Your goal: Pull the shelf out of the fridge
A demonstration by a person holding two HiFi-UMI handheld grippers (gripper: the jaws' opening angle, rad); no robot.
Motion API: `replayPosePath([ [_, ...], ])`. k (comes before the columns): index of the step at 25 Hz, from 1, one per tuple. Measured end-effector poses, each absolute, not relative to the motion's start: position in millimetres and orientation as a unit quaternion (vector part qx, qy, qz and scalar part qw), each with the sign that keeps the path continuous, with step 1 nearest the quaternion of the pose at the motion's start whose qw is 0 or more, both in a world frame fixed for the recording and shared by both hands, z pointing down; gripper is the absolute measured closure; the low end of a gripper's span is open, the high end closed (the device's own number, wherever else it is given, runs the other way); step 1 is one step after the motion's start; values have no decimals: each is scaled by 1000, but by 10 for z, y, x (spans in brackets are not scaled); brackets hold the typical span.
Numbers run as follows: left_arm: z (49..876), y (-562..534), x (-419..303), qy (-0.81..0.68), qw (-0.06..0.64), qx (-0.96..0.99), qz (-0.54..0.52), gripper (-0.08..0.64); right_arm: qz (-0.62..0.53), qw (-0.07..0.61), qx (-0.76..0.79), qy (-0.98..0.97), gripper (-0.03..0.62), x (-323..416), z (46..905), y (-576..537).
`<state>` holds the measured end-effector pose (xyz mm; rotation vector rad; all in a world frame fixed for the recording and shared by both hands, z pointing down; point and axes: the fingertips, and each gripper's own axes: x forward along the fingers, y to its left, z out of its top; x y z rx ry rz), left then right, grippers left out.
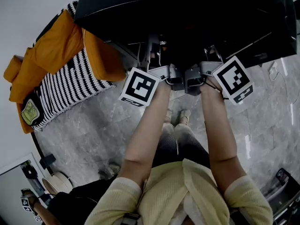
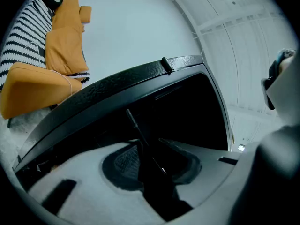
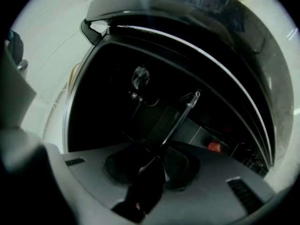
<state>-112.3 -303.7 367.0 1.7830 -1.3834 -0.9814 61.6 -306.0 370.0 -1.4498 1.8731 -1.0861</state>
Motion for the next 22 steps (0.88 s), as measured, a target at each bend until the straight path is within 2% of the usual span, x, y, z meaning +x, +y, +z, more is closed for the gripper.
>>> replayPosePath([
  [22, 3699, -2554, -1122, -525, 346, 688, -363, 453, -409, 257, -539, 690, 489, 616, 3723, -2581],
])
